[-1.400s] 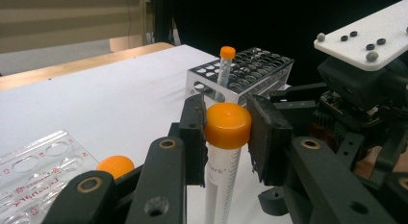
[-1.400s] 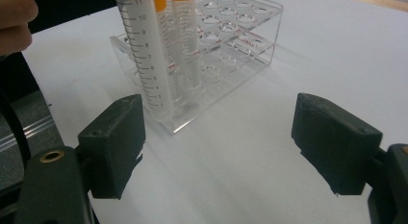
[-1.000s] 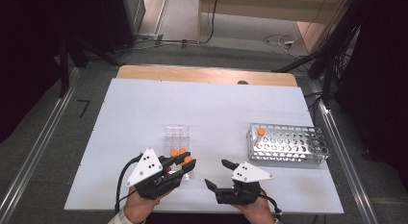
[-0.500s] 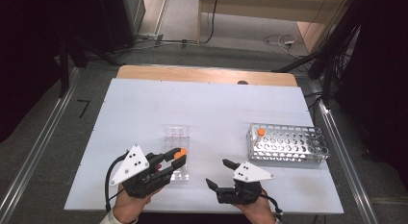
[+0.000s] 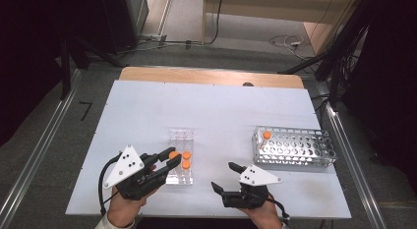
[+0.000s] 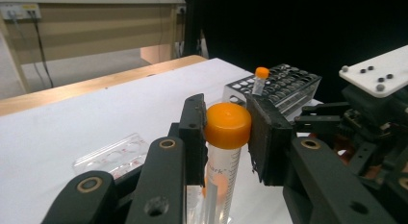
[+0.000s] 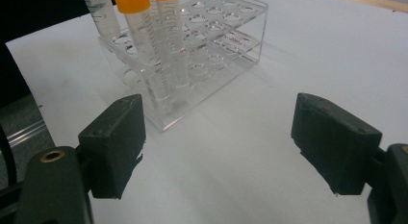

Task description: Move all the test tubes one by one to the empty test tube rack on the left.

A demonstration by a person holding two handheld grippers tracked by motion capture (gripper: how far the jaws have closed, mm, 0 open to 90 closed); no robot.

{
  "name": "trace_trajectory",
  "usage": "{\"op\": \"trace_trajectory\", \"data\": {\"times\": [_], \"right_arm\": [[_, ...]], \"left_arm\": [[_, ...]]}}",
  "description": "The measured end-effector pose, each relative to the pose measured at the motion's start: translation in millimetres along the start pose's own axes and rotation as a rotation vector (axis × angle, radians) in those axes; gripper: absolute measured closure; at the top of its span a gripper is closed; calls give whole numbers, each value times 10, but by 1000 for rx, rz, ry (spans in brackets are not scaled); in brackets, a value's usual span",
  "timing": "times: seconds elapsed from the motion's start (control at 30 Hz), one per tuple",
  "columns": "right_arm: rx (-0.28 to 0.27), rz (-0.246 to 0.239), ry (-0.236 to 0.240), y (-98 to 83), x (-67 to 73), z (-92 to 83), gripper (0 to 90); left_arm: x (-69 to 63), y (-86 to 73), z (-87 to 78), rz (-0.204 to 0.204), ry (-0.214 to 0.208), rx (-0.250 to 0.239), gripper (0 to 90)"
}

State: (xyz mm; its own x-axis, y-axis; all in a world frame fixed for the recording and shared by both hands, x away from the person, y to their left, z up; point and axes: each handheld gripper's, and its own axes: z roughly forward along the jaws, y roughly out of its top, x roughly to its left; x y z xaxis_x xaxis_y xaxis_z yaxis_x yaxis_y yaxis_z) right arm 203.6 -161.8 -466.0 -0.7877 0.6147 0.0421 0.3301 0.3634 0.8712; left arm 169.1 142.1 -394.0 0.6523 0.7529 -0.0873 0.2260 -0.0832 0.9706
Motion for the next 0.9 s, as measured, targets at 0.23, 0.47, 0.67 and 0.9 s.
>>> {"op": "trace_trajectory", "data": {"times": [0.23,0.47,0.67,0.9], "right_arm": [[2,2,0,-2,2,4,179],[2,-1,1,-3,3,3,180],[2,1,1,-5,1,4,180],[2,-4,0,-7,7,3,183]], "left_arm": [[45,-36,13,5,27,-2,696],[67,-80,45,7,33,1,696],[48,-119,89,17,35,5,696],[26,-157,127,32,46,13,696]]}}
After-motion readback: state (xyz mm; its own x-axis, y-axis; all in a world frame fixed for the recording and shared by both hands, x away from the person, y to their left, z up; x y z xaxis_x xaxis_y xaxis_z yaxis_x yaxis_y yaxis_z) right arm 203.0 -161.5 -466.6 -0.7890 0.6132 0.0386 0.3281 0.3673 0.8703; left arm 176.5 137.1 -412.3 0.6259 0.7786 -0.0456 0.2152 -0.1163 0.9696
